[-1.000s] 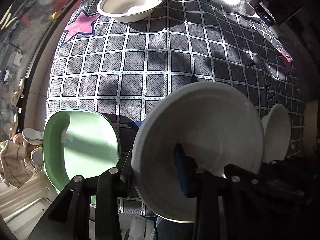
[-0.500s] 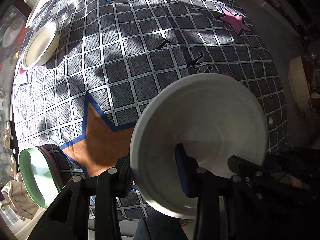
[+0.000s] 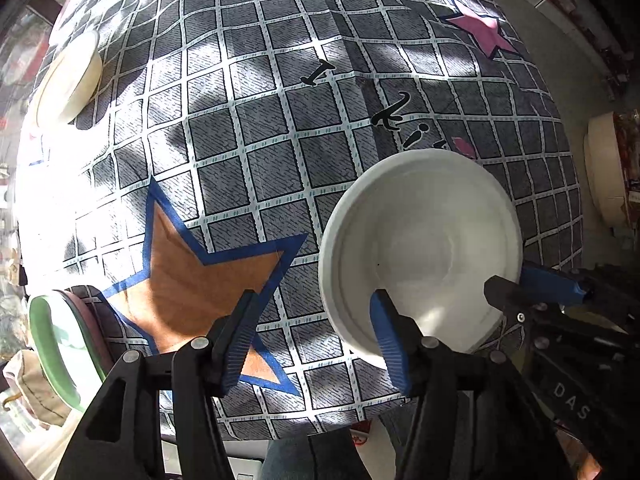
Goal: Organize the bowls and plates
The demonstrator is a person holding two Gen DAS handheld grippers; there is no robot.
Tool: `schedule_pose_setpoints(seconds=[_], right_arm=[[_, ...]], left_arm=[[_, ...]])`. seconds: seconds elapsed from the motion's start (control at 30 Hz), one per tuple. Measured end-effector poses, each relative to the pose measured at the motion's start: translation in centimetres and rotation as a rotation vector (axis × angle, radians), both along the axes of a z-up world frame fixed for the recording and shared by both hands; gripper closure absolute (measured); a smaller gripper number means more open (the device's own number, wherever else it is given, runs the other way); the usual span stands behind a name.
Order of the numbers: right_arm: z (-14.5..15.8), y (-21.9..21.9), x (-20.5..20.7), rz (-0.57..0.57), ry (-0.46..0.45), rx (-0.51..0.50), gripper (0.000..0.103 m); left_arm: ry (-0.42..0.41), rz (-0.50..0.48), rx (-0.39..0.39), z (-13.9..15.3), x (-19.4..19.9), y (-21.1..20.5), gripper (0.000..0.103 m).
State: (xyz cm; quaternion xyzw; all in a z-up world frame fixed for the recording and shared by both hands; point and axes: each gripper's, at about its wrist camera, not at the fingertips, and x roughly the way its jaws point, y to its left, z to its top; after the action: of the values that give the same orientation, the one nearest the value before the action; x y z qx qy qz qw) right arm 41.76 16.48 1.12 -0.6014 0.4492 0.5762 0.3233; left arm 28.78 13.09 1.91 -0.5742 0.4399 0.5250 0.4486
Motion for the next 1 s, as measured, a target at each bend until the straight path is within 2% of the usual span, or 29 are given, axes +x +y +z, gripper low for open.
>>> schedule_pose_setpoints(seconds=[0.03, 0.07, 0.23, 0.37, 0.6, 0.73, 0.83, 1.0], right_arm=[[0.2, 0.3, 0.2, -0.006, 0.007, 0.015, 0.025], [0.7, 0.4, 0.7, -0.008, 0.022, 0.039, 0.017], [2.0, 0.5, 1.4, -0.008, 0.053, 0.037, 0.017], [2.5, 0.4, 2.2, -0.023, 0.09, 0.004, 0.017], [3.4, -0.6, 2.9, -0.001, 0.11, -0.023, 0.017], [3.2, -0.5, 2.8, -0.004, 0.112, -0.038, 0.017], [3.7, -0.4, 2.2, 0.011, 0.128, -0.038, 0.017], [6.1, 0.1, 0.8, 0.01, 0.165, -0.015, 0.017]], left_arm=[[0.0, 0.013, 0.0, 0.4, -0.5, -0.5, 0.032], [-0.006, 0.028, -0.004, 0.7, -1.1, -1.0, 0.028], [-0.006, 0.106, -0.001, 2.5, -3.5, -3.5, 0.028], [-0.005, 0.148, 0.022, 5.3, -4.5, -6.6, 0.028], [0.043, 0.232, 0.05, 8.4, -6.0, -8.5, 0.028], [0.021, 0.29, 0.046, 9.6, -6.4, -9.0, 0.028], [0.029, 0.291, 0.067, 11.2, -6.4, -8.6, 0.028], [0.091, 0.228, 0.099, 13.9, -7.5, -6.3, 0.028]])
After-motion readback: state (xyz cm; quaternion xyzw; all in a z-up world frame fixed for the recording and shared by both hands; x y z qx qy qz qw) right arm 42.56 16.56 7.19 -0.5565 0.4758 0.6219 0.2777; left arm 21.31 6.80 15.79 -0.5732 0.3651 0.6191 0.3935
